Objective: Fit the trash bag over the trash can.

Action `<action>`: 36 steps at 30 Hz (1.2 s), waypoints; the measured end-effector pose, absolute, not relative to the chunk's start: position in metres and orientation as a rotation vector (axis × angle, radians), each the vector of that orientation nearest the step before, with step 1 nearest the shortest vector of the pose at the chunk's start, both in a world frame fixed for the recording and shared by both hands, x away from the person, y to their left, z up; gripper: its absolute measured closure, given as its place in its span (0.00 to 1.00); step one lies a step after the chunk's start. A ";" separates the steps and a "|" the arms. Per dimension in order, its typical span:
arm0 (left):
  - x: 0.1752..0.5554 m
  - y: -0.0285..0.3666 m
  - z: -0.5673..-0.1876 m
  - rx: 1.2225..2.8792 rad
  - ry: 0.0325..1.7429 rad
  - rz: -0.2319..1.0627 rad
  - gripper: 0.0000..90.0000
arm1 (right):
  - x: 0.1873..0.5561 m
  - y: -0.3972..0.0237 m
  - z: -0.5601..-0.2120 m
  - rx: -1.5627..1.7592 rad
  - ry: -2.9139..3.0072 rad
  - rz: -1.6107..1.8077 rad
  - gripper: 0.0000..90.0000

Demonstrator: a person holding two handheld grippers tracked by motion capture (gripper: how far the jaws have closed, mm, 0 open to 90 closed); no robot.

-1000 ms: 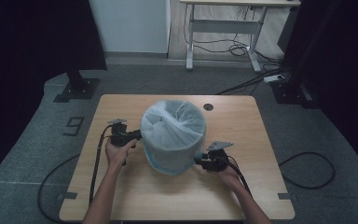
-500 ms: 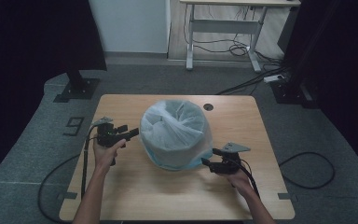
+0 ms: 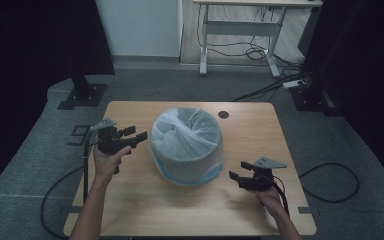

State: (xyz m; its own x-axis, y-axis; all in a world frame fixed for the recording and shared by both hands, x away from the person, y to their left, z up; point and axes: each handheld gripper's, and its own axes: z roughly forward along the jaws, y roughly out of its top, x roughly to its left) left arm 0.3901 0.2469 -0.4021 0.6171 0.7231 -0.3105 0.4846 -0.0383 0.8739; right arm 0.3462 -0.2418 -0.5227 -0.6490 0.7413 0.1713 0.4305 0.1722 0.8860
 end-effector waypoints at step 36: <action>0.465 0.165 -0.339 1.986 0.822 0.114 0.37 | 0.338 -0.250 -0.525 1.077 2.174 1.514 0.30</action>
